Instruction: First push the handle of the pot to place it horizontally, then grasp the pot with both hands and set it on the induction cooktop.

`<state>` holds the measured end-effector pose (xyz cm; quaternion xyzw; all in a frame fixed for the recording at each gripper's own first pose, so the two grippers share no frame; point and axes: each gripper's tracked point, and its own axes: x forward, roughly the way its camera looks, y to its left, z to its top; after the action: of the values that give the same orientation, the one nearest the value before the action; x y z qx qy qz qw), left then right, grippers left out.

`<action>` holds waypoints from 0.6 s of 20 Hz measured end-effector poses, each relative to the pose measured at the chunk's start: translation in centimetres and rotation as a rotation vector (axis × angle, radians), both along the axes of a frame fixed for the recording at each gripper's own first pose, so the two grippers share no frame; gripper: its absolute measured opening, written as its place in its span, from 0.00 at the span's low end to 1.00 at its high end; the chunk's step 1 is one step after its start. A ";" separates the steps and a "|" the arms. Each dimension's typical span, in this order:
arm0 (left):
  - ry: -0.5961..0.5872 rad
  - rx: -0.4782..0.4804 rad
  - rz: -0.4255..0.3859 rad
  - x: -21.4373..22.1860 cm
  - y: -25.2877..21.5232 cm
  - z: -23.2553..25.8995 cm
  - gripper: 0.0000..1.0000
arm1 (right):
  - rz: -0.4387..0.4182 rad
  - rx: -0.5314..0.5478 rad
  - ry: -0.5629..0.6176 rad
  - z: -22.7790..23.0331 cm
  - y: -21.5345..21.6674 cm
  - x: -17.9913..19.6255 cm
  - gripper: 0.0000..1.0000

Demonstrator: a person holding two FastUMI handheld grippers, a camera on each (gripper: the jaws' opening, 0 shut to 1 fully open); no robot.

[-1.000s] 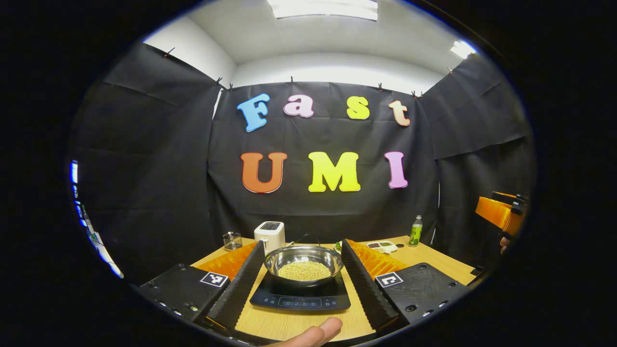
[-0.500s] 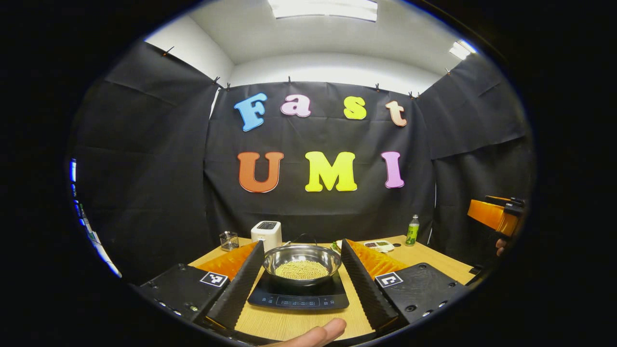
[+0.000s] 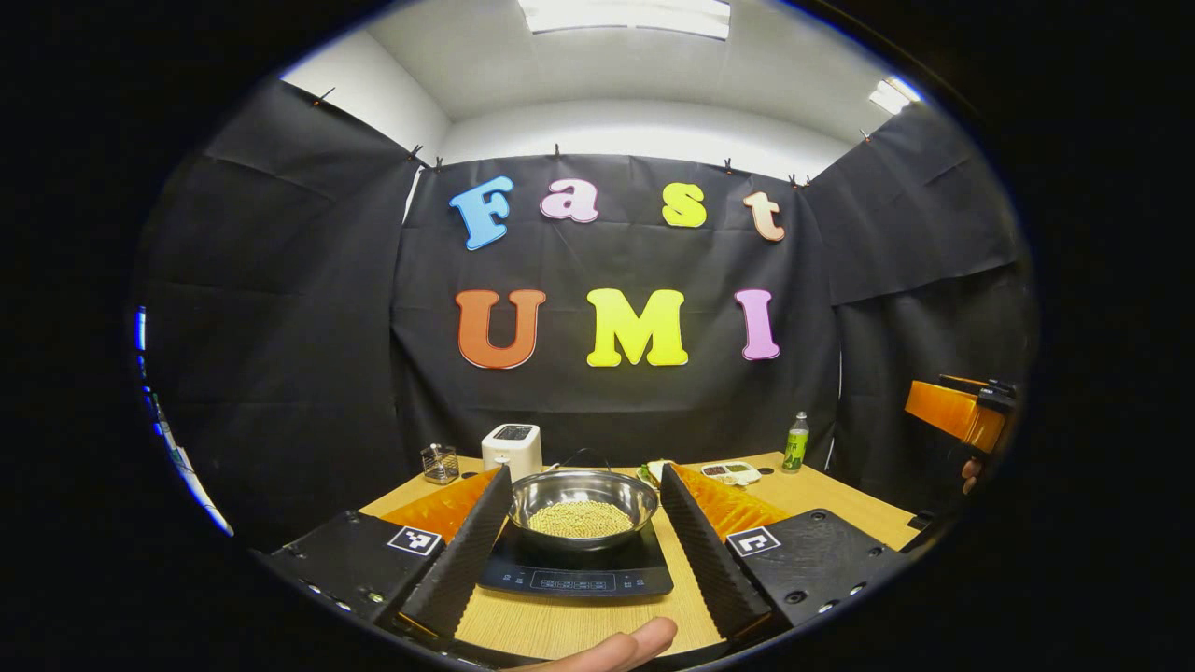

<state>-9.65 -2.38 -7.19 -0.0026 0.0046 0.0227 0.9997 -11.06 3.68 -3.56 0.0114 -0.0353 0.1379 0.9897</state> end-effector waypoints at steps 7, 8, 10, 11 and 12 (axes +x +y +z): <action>-0.006 0.002 -0.005 0.0 0.0 0.1 0.95 | 0.000 0.007 0.002 -0.1 0.0 0.1 0.96; -0.005 0.001 -0.002 -0.1 0.1 -0.1 0.95 | 0.003 0.007 0.000 -0.1 0.1 0.1 1.00; -0.008 0.001 -0.003 -0.1 0.1 0.0 0.95 | 0.007 0.006 -0.003 -0.1 0.2 -0.1 0.96; -0.010 0.000 -0.005 -0.3 0.0 0.0 0.95 | 0.004 0.005 -0.003 -0.2 0.1 0.0 0.96; -0.009 -0.002 -0.008 -0.2 -0.1 -0.1 0.95 | 0.004 0.004 -0.003 -0.2 0.1 0.0 0.96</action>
<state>-9.84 -2.52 -7.26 -0.0034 0.0004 0.0187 0.9998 -11.04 3.80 -3.77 0.0132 -0.0370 0.1396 0.9894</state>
